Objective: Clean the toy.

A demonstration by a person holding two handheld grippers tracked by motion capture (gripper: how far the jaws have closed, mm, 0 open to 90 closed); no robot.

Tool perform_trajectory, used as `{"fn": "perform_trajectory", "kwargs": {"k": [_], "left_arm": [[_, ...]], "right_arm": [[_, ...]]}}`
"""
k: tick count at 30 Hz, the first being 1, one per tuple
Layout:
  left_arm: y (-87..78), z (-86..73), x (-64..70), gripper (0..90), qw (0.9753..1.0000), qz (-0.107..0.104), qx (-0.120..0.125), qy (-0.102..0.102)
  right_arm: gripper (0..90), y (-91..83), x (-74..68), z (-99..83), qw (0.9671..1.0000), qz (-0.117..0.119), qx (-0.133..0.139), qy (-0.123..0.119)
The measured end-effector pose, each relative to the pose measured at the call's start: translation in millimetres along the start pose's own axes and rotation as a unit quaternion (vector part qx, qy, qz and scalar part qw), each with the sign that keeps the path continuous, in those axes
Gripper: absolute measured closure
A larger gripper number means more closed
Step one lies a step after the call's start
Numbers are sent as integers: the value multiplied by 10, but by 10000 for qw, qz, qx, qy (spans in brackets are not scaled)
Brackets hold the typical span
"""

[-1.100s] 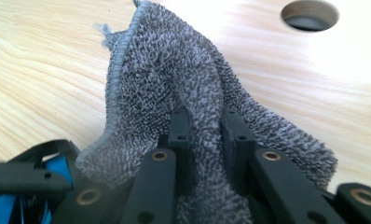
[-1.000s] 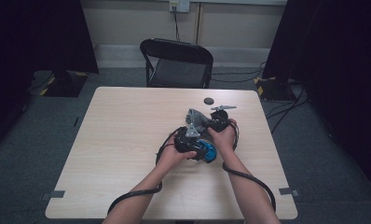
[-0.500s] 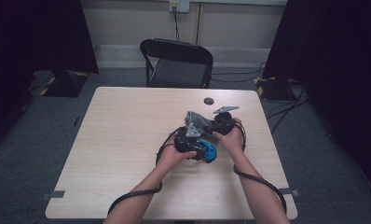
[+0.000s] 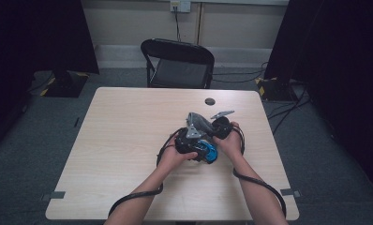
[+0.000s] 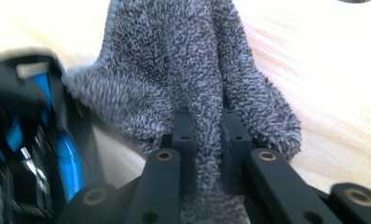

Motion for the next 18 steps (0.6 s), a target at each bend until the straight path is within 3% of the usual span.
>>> {"fn": "perform_trajectory", "kwargs": {"k": [2,4,7,9,12,18], "left_arm": [[0,0,2,111,10000,21,32,-17],[-3,-2,1,111,10000,42,35,-12],[-6,-6,-3,111,10000,34,50,-18],[-12,-14,-13,110,10000,46,54,-35],[-11,-13,-25,110,9999,17,68,-81],[-12,-10,-29,110,9998,22,82,-179]], "right_arm": [[807,-11,-23,70,9994,53,188,289],[807,-14,-35,158,9987,-22,349,383],[806,88,-102,206,9999,9,120,116],[807,154,-185,206,9996,165,37,-247],[808,144,-242,194,9969,389,-91,-680],[811,59,-239,99,9915,712,-266,-1053]]}}
Point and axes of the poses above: each handheld gripper's, and its own axes: y roughly forward along the jaws, z roughly out of its top, x roughly to its right, the point moved 8 cm from there along y, roughly forward along the jaws, and after that the axes turned 7 degrees about -x, right-handed, at the moved point
